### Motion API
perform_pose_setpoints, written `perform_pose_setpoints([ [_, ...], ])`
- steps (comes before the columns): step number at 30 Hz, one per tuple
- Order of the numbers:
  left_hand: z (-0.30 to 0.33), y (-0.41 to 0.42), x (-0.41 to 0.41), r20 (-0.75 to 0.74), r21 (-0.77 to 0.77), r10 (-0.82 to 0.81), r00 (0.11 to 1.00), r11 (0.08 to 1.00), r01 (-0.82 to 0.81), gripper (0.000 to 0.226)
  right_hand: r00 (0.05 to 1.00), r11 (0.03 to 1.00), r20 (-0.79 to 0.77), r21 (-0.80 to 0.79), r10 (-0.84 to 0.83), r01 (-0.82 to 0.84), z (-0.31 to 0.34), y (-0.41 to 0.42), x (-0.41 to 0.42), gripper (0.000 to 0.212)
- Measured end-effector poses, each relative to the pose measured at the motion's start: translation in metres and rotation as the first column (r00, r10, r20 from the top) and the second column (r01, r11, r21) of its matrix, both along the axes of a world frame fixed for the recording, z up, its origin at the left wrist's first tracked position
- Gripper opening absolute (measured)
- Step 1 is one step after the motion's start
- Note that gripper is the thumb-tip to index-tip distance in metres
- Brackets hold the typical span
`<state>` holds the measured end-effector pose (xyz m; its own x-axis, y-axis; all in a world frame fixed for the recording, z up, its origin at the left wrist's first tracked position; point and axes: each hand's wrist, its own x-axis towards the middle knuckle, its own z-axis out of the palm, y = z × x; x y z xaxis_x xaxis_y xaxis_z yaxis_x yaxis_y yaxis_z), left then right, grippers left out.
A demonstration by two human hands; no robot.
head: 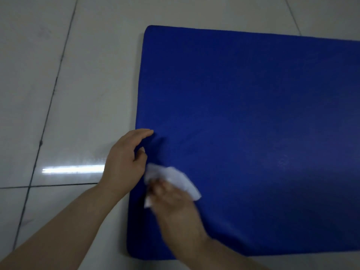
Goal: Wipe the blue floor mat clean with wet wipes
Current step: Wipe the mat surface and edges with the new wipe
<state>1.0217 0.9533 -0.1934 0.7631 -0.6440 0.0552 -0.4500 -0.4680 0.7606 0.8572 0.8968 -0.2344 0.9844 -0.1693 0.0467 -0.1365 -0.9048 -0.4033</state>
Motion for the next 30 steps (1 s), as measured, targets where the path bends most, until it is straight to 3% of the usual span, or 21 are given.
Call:
perform_pose_setpoints([
  [2,0.002,-0.001,-0.001,-0.004,0.001,-0.018,1.0,1.0,0.018,0.045,0.978,0.977,0.03,0.047,0.207,-0.209,0.002,0.003,0.0,0.036],
  [3,0.004,-0.001,-0.002,-0.011,0.001,-0.016,1.0,1.0,0.016,0.045,0.975,0.976,0.046,0.033,0.216,-0.217,0.0,-0.009,-0.004,0.039],
  [4,0.005,0.0,-0.002,-0.015,0.002,-0.011,1.0,1.0,0.011,0.046,0.984,0.984,0.062,0.053,0.164,-0.168,0.006,-0.024,-0.006,0.04],
  [6,0.007,0.002,-0.004,-0.035,0.001,0.007,0.999,1.0,-0.007,0.043,0.99,0.99,0.078,0.088,-0.118,0.111,0.018,-0.064,-0.017,0.033],
  [8,0.008,0.007,-0.005,-0.059,0.012,0.031,0.998,0.999,-0.03,0.045,0.963,0.962,0.007,-0.052,-0.268,0.268,0.033,-0.1,-0.027,0.028],
  [10,0.009,0.008,-0.005,-0.062,0.025,0.035,0.997,0.999,-0.034,0.046,0.936,0.936,-0.011,0.004,-0.352,0.352,0.038,-0.111,-0.021,0.033],
  [13,0.011,0.004,-0.003,-0.057,0.014,0.051,0.997,0.999,-0.051,0.046,0.967,0.972,-0.118,-0.088,-0.227,0.217,0.024,-0.065,-0.009,0.047],
  [16,0.012,-0.002,-0.002,-0.032,0.004,0.034,0.999,0.999,-0.034,0.045,0.988,0.984,-0.124,0.162,0.09,-0.07,0.014,0.004,0.002,0.033],
  [18,0.014,-0.003,-0.004,-0.037,0.021,0.017,0.999,1.0,-0.016,0.044,0.957,0.947,-0.037,0.158,0.287,-0.278,0.018,0.03,-0.004,0.027],
  [21,0.016,0.0,-0.007,-0.048,0.031,0.011,0.999,0.999,-0.009,0.043,0.869,0.87,-0.103,0.164,0.483,-0.464,0.031,0.018,-0.015,0.04],
  [25,0.016,0.01,-0.009,-0.044,0.016,0.035,0.998,0.999,-0.034,0.044,0.814,0.827,-0.183,-0.003,0.552,-0.562,0.035,-0.044,-0.052,0.047],
  [27,0.015,0.014,-0.009,-0.063,0.011,0.056,0.996,0.998,-0.056,0.044,0.841,0.843,-0.197,-0.102,0.504,-0.529,0.036,-0.06,-0.073,0.052],
  [30,0.016,0.011,-0.01,-0.06,0.019,0.055,0.997,0.998,-0.054,0.043,0.902,0.908,-0.118,0.002,0.415,-0.418,0.023,-0.03,-0.066,0.047],
])
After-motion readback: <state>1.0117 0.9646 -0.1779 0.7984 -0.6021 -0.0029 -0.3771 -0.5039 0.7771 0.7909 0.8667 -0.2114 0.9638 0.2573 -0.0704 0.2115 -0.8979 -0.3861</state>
